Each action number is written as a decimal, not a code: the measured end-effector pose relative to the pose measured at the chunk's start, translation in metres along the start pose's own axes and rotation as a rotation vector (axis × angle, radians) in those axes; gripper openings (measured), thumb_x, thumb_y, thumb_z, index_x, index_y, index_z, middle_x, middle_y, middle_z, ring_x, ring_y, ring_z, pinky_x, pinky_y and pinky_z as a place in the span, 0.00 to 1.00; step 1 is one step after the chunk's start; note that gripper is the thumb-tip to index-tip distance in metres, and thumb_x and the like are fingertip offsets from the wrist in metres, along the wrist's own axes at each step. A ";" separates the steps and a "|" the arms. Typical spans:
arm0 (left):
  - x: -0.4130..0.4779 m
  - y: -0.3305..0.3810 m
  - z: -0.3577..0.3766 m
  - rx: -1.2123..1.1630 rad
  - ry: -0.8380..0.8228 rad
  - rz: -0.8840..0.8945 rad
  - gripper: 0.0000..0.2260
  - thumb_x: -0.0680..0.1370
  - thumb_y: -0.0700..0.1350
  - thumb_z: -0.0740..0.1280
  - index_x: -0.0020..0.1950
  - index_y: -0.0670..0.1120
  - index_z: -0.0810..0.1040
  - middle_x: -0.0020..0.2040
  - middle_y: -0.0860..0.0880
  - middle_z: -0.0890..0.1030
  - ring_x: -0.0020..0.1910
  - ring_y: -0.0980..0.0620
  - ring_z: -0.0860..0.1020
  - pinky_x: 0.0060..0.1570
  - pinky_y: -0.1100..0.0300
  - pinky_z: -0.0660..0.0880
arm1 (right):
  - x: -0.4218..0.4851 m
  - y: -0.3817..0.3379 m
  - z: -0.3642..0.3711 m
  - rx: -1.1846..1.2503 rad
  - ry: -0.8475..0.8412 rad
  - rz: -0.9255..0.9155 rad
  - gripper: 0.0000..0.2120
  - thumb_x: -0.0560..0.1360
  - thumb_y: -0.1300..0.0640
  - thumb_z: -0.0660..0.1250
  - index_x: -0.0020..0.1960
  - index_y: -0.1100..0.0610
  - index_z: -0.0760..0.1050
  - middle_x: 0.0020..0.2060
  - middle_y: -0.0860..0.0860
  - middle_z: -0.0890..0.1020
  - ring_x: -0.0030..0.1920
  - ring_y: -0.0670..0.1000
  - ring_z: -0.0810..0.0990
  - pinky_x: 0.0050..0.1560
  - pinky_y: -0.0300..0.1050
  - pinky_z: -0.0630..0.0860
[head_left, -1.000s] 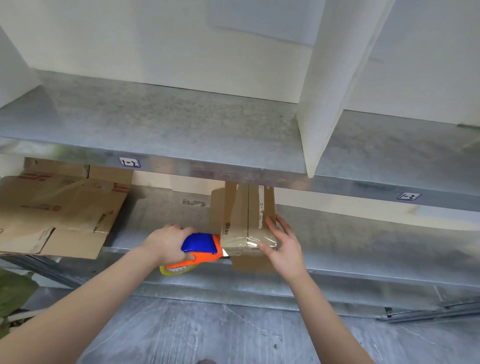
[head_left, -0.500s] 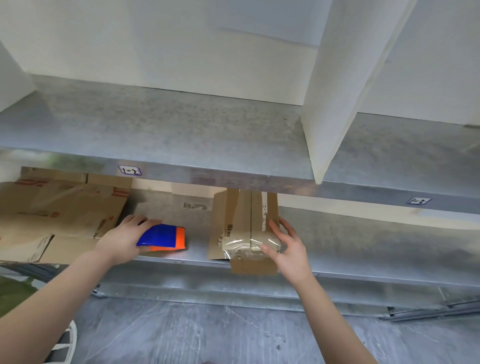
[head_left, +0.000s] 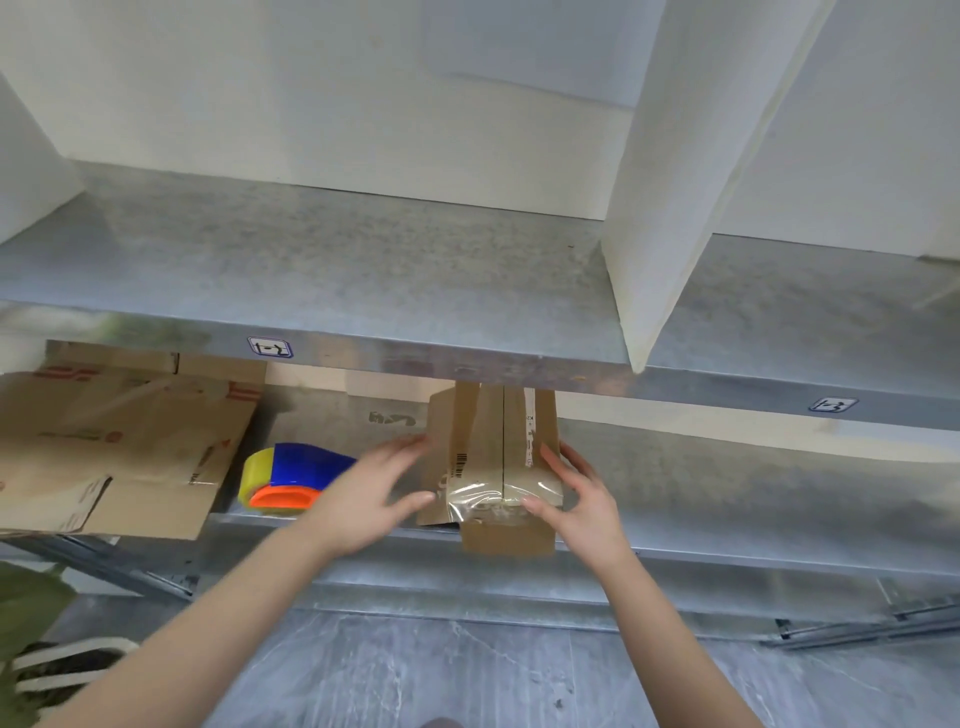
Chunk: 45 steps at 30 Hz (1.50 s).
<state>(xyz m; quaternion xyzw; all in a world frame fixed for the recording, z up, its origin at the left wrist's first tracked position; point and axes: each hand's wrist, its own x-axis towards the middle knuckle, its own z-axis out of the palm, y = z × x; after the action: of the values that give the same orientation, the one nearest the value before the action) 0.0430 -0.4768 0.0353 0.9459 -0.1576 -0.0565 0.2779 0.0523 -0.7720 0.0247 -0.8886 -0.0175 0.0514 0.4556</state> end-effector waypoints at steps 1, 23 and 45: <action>0.003 0.017 0.011 -0.022 0.012 0.021 0.30 0.78 0.65 0.57 0.77 0.56 0.57 0.74 0.61 0.58 0.74 0.62 0.54 0.72 0.63 0.52 | 0.000 0.000 -0.001 0.003 -0.001 0.002 0.32 0.69 0.48 0.77 0.70 0.42 0.70 0.68 0.36 0.63 0.66 0.35 0.63 0.64 0.32 0.59; 0.012 0.055 0.084 -0.525 0.203 -0.329 0.25 0.80 0.46 0.66 0.75 0.54 0.63 0.60 0.58 0.72 0.57 0.60 0.71 0.57 0.67 0.67 | -0.024 0.025 0.001 0.276 0.114 0.050 0.16 0.77 0.53 0.70 0.64 0.46 0.73 0.60 0.42 0.79 0.64 0.44 0.76 0.66 0.40 0.71; 0.026 0.074 0.080 -0.333 0.218 -0.271 0.31 0.73 0.51 0.73 0.71 0.51 0.62 0.68 0.48 0.65 0.64 0.49 0.71 0.60 0.57 0.71 | -0.008 0.022 -0.012 -0.072 0.052 -0.030 0.27 0.68 0.53 0.76 0.65 0.45 0.71 0.60 0.42 0.75 0.59 0.43 0.76 0.61 0.43 0.75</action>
<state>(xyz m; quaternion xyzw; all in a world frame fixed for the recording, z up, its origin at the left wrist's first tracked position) 0.0325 -0.5852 0.0077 0.9001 0.0130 -0.0159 0.4352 0.0456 -0.7949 0.0141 -0.9050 -0.0206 0.0209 0.4244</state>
